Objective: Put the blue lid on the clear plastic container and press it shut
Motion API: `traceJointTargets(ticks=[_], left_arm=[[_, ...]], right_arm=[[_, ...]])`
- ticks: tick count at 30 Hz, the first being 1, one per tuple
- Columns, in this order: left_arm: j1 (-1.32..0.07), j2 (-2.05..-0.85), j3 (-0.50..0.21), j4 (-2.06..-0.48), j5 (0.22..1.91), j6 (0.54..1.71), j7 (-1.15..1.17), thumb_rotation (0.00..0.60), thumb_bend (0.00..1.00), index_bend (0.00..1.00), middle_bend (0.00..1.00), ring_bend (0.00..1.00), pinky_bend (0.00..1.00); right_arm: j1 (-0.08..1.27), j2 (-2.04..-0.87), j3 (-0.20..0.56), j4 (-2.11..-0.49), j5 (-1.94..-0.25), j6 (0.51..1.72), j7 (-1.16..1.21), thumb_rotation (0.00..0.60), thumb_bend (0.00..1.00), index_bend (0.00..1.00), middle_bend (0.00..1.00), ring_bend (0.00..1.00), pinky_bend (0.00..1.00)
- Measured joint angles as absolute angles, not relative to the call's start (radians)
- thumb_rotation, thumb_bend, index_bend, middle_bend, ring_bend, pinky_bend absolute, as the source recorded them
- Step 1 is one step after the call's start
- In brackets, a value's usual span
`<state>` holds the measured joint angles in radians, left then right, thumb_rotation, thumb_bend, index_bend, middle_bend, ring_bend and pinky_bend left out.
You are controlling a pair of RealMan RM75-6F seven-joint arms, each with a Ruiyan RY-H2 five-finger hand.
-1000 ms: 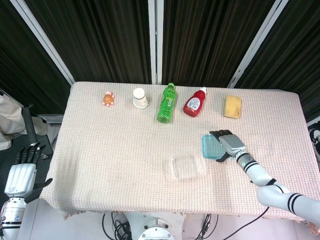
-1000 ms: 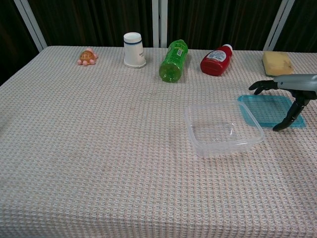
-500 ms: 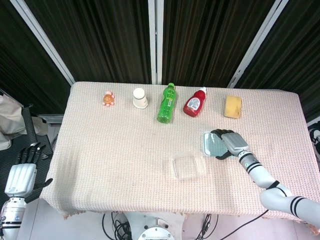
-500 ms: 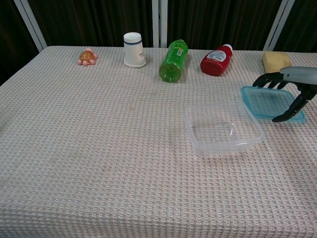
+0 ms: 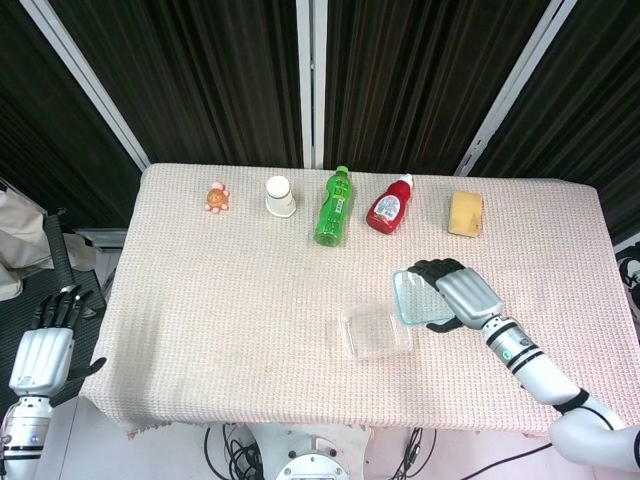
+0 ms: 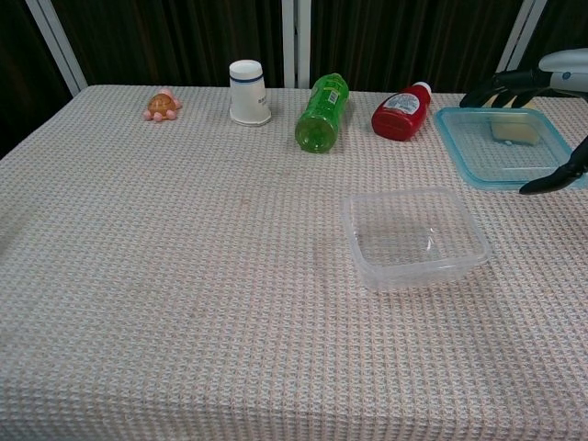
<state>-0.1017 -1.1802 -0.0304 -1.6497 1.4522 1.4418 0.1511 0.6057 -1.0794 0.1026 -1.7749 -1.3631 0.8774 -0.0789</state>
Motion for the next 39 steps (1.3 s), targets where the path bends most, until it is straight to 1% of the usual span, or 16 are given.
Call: traceJointTargets(ticks=[3, 6, 10, 14, 18, 24, 28, 39], left_arm=[[-0.094, -1.182, -0.026, -1.648, 1.452, 1.449, 0.146, 0.600, 0.06, 0.08, 0.00, 0.00, 0.00], [-0.089, -1.182, -0.024, -1.644, 1.451, 1.452, 0.139, 0.600, 0.06, 0.08, 0.00, 0.00, 0.00], [-0.086, -1.183, -0.021, -1.636, 1.457, 1.457, 0.128, 0.600, 0.06, 0.08, 0.00, 0.00, 0.00], [-0.083, -1.189, -0.019, -1.623, 1.459, 1.458, 0.114, 0.600, 0.06, 0.08, 0.00, 0.00, 0.00], [-0.080, -1.196, -0.018, -1.606, 1.455, 1.454, 0.097, 0.600, 0.06, 0.08, 0.00, 0.00, 0.00], [-0.077, -1.204, -0.016, -1.583, 1.452, 1.448, 0.074, 0.600, 0.06, 0.08, 0.00, 0.00, 0.00], [-0.079, -1.208, -0.016, -1.576, 1.456, 1.446, 0.068, 0.600, 0.06, 0.08, 0.00, 0.00, 0.00], [-0.079, -1.210, -0.016, -1.570, 1.455, 1.442, 0.063, 0.600, 0.06, 0.08, 0.00, 0.00, 0.00]], right_arm=[[0.623, -1.033, 0.105, -1.884, -1.357, 0.859, -0.127, 0.600, 0.09, 0.16, 0.28, 0.16, 0.19], [0.656, -1.021, 0.105, -1.937, -1.330, 0.809, -0.174, 0.600, 0.09, 0.16, 0.28, 0.16, 0.19], [0.707, -1.038, 0.104, -1.959, -1.248, 0.751, -0.249, 0.600, 0.09, 0.16, 0.27, 0.16, 0.19], [0.757, -1.094, 0.099, -1.968, -1.130, 0.740, -0.359, 0.600, 0.09, 0.16, 0.27, 0.15, 0.19], [0.801, -1.163, 0.092, -1.966, -1.030, 0.760, -0.450, 0.600, 0.09, 0.16, 0.26, 0.15, 0.19], [0.841, -1.236, 0.067, -1.956, -0.949, 0.811, -0.536, 0.600, 0.09, 0.16, 0.25, 0.14, 0.17], [0.856, -1.275, 0.055, -1.946, -0.911, 0.849, -0.568, 0.600, 0.09, 0.17, 0.24, 0.12, 0.16], [0.848, -1.303, 0.025, -1.971, -0.863, 0.923, -0.574, 0.600, 0.09, 0.15, 0.22, 0.12, 0.15]])
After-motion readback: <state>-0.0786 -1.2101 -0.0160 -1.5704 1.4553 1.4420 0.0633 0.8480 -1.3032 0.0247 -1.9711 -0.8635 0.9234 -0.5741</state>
